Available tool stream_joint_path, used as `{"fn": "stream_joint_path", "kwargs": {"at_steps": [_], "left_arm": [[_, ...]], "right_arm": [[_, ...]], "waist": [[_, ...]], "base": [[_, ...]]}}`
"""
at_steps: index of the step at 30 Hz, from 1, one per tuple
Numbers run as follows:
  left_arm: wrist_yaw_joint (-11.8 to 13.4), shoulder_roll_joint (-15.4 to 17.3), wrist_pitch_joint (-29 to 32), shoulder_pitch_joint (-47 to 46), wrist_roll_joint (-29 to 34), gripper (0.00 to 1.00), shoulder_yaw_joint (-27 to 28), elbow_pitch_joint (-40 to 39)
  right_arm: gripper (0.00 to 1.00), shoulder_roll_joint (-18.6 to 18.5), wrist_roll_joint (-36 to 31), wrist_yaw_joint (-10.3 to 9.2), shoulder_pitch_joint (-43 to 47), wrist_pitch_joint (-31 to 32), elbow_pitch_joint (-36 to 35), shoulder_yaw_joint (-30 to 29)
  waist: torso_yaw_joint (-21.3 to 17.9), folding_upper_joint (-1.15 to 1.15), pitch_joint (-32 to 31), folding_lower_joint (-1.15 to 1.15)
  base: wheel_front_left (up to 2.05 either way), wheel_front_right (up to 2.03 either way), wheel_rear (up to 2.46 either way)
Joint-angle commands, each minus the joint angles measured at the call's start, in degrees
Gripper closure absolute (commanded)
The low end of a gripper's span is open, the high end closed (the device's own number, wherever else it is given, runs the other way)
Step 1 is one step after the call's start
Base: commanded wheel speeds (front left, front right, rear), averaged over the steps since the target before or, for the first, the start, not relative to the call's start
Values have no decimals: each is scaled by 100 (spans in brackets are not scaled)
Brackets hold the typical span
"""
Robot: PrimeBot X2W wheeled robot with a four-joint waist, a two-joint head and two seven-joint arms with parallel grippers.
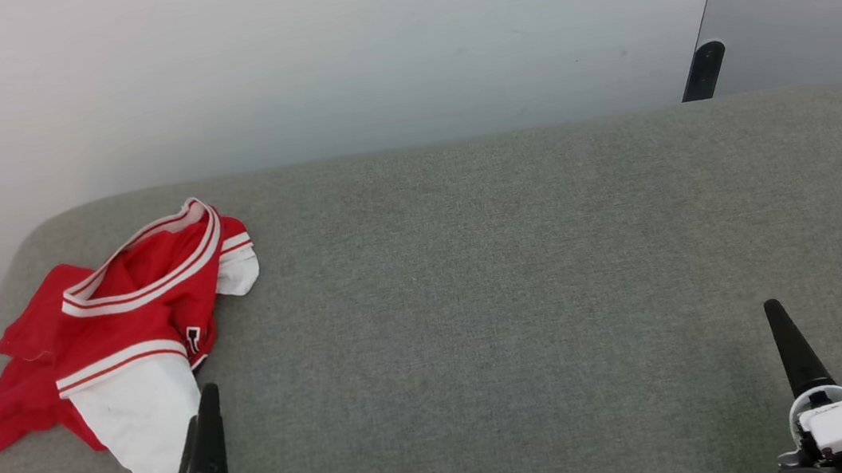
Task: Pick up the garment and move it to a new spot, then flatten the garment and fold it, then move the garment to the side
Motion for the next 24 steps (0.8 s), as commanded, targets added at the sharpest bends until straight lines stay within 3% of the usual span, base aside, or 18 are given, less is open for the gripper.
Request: {"fn": "stream_joint_path", "kwargs": {"at_steps": [1, 12, 24], "left_arm": [[6, 22, -48, -32, 251, 0, 32, -110], [65, 3, -272, 39, 1583, 0, 64, -213], [101, 34, -488, 75, 2632, 0, 81, -271]], "right_arm": [[0, -39, -228, -1, -164, -47, -60, 19], [0, -93, -1500, -2, -213, -214, -106, 147], [0, -108, -2915, -2, -249, -398, -131, 113]], "waist": [[-2, 0, 2, 0], [-4, 0, 27, 0], [-15, 0, 52, 0]], "base": [[0, 0, 0], [0, 0, 0], [0, 0, 0]]}}
